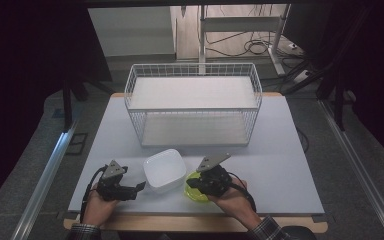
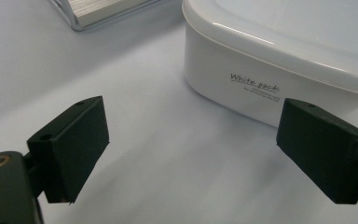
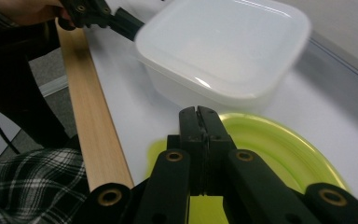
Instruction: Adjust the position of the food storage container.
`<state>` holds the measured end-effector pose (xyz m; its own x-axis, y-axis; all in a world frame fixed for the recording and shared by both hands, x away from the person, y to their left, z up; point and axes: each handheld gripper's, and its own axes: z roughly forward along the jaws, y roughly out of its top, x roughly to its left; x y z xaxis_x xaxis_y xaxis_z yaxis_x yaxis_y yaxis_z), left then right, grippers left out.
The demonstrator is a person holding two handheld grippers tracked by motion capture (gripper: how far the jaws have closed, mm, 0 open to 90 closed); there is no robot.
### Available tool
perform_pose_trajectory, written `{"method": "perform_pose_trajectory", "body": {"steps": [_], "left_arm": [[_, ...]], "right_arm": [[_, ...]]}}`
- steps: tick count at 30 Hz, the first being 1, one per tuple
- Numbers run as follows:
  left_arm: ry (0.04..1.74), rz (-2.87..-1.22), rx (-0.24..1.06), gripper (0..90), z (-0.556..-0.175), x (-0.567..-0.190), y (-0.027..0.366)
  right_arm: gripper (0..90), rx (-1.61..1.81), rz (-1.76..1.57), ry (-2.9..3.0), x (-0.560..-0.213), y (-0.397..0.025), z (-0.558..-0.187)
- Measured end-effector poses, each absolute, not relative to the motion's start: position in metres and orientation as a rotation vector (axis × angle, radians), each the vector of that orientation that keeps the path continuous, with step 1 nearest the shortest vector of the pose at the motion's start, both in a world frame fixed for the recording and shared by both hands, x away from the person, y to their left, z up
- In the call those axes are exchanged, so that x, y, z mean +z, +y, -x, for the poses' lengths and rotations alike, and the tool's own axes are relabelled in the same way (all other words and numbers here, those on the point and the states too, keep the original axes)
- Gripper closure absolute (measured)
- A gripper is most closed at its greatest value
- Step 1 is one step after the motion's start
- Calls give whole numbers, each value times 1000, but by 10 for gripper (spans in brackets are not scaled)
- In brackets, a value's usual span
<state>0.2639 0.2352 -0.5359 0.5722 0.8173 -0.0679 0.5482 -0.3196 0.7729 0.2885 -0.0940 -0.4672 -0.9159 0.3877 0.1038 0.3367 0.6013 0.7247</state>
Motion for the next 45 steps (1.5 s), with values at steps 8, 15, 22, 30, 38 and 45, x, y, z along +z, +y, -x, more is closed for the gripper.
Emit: {"method": "perform_pose_trajectory", "body": {"steps": [8, 15, 22, 30, 38, 45], "left_arm": [[1093, -2016, 427, 88, -264, -536, 235], [1088, -2038, 428, 88, -264, -537, 233], [1086, -2046, 430, 88, -264, -538, 233], [1088, -2047, 429, 88, -264, -538, 233], [1088, -2049, 426, 88, -264, -538, 233], [1090, -2052, 420, 88, -264, -539, 232]], "right_arm": [[895, 1164, -572, 2814, -475, -64, -288], [895, 1126, -575, 2853, -481, -61, -288], [895, 1104, -612, 2849, -480, -75, -288], [895, 1065, -666, 2820, -480, -97, -290], [894, 1045, -788, 2752, -478, -132, -297], [894, 1025, -863, 2703, -477, -156, -303]]}}
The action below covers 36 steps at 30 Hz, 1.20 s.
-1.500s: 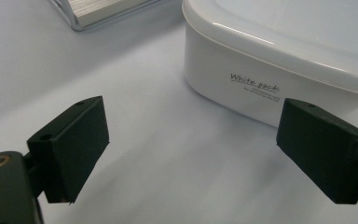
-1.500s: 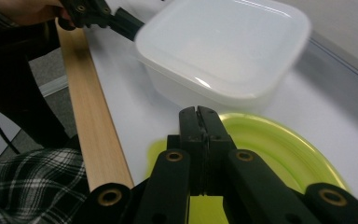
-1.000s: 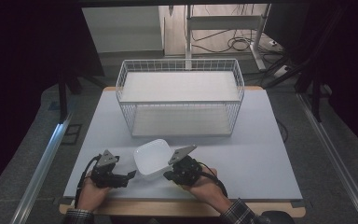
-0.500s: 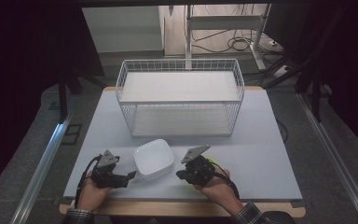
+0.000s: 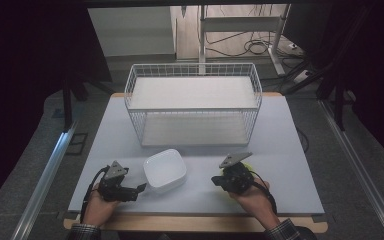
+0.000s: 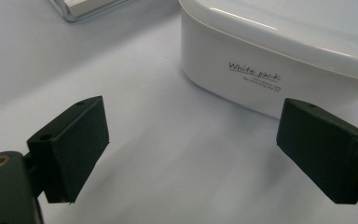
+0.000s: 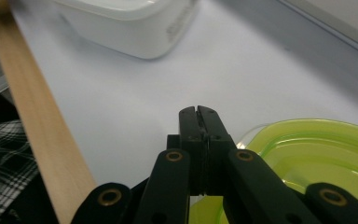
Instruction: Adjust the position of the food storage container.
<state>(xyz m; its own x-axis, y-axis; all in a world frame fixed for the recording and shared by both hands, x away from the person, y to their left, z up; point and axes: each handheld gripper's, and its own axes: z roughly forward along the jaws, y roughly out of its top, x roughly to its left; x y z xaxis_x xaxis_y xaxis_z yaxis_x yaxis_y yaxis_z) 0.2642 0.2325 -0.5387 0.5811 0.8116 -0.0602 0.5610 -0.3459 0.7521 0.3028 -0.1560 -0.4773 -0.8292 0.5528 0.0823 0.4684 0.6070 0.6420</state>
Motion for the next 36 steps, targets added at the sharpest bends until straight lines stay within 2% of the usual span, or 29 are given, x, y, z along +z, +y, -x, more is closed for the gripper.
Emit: {"method": "perform_pose_trajectory", "body": {"steps": [21, 29, 36], "left_arm": [[1099, -2060, 400, 88, -265, -540, 232], [1109, -2061, 387, 88, -265, -539, 231], [1056, -2052, 361, 74, -262, -535, 228]], "right_arm": [[892, 983, -1163, 2476, -472, -248, -326], [890, 983, -1190, 2447, -472, -256, -328], [832, 981, -1050, 2453, -468, -240, -321]]}}
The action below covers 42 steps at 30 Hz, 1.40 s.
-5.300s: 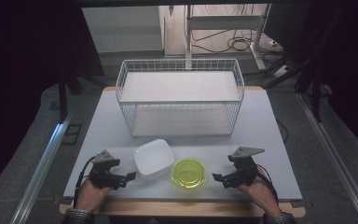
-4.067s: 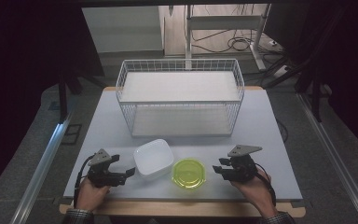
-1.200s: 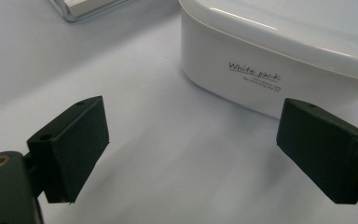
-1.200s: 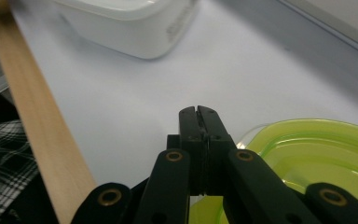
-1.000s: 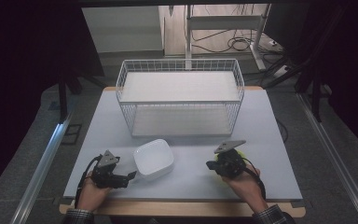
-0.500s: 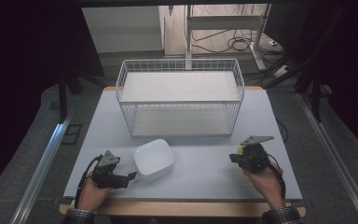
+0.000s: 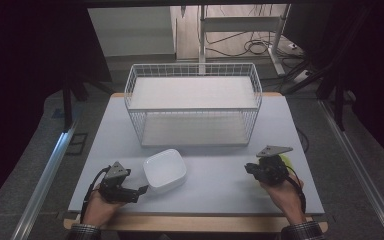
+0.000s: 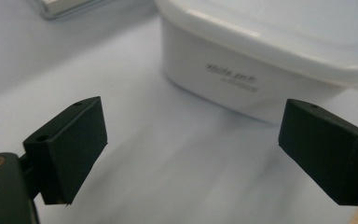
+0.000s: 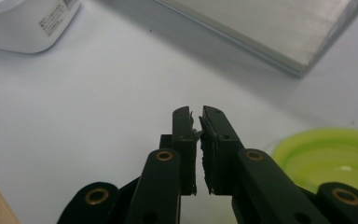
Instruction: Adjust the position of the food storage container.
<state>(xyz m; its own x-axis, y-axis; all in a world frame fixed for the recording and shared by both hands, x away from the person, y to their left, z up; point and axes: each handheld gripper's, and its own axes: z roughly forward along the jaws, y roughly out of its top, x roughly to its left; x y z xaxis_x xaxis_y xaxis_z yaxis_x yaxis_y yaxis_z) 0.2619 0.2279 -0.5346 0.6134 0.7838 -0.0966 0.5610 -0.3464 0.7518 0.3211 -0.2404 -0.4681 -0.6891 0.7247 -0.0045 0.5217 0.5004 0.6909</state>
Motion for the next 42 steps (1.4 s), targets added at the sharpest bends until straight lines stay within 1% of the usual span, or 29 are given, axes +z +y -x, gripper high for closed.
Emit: {"method": "perform_pose_trajectory", "body": {"steps": [3, 7, 12, 15, 18, 19, 20, 21, 22, 23, 24, 27, 29, 42], "left_arm": [[1048, -2071, 374, 85, -261, -534, 225], [1048, -2060, 405, 166, -259, -530, 224], [1051, -2065, 401, 352, -260, -528, 221], [1085, -2070, 428, 480, -262, -526, 219], [1115, -2064, 422, 604, -268, -526, 218], [1127, -2062, 416, 706, -270, -525, 217], [1127, -2062, 416, 736, -270, -525, 217], [1131, -2063, 407, 736, -272, -525, 217], [1132, -2064, 403, 785, -273, -525, 216], [1131, -2068, 400, 805, -274, -525, 215], [1137, -2072, 394, 843, -275, -524, 214], [1141, -2088, 392, 887, -280, -524, 212], [1143, -2092, 385, 896, -284, -525, 211], [1096, -2088, 320, 899, -299, -527, 191]], "right_arm": [[822, 985, -993, 2450, -467, -234, -318], [828, 1058, -972, 2463, -466, -229, -317], [889, 1129, -958, 2475, -468, -225, -317], [892, 1129, -953, 2473, -468, -221, -317], [894, 1104, -949, 2487, -470, -215, -318], [896, 1077, -942, 2491, -471, -209, -319], [896, 1077, -942, 2491, -471, -209, -319], [896, 1074, -937, 2492, -472, -207, -319], [896, 1071, -932, 2493, -472, -204, -319], [897, 1073, -928, 2495, -472, -202, -320], [896, 1073, -923, 2502, -473, -198, -320], [896, 1067, -923, 2516, -476, -192, -321], [896, 1066, -917, 2520, -476, -190, -322], [890, 1110, -904, 2537, -486, -170, -330]]}}
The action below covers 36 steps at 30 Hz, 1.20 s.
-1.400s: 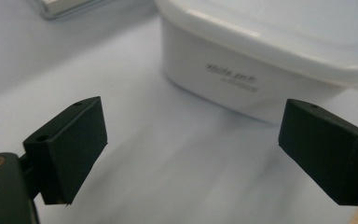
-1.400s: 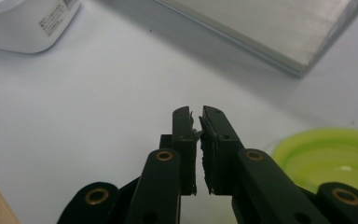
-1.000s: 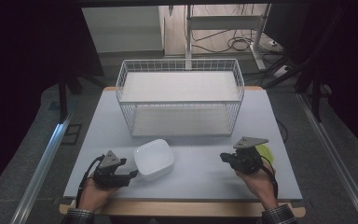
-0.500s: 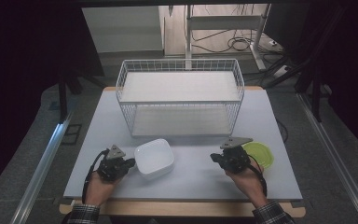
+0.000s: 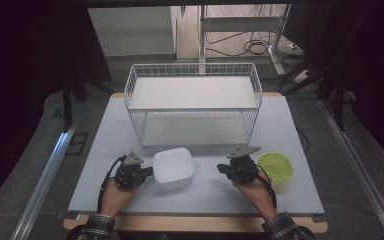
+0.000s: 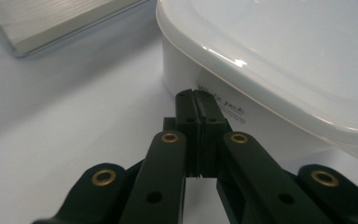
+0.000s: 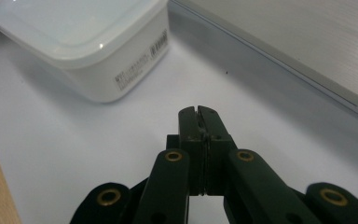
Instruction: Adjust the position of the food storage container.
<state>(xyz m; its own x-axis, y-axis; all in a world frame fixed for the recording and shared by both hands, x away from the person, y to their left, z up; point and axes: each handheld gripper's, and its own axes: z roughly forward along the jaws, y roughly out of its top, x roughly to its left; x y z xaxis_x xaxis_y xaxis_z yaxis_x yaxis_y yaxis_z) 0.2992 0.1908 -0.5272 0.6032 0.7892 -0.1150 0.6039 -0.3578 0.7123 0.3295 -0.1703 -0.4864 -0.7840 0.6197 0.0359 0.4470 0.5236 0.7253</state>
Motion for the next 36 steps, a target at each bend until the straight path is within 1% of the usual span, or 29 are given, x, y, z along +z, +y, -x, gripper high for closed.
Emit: {"method": "perform_pose_trajectory", "body": {"steps": [11, 18, 22, 25, 29, 36], "left_arm": [[1039, -2105, 278, 899, -313, -528, 161], [1013, -2113, 260, 899, -317, -530, 146], [1008, -2122, 243, 899, -315, -530, 140], [1018, -2104, 207, 899, -314, -529, 139], [1015, -2108, 193, 899, -311, -528, 135], [994, -2121, 184, 899, -308, -527, 129]], "right_arm": [[894, 1150, -981, 2529, -495, -156, -344], [893, 1150, -1014, 2529, -501, -155, -348], [894, 1130, -1019, 2539, -501, -155, -345], [894, 1123, -1031, 2550, -501, -157, -342], [894, 1092, -1031, 2549, -500, -161, -333], [894, 1084, -1049, 2538, -499, -167, -328]]}}
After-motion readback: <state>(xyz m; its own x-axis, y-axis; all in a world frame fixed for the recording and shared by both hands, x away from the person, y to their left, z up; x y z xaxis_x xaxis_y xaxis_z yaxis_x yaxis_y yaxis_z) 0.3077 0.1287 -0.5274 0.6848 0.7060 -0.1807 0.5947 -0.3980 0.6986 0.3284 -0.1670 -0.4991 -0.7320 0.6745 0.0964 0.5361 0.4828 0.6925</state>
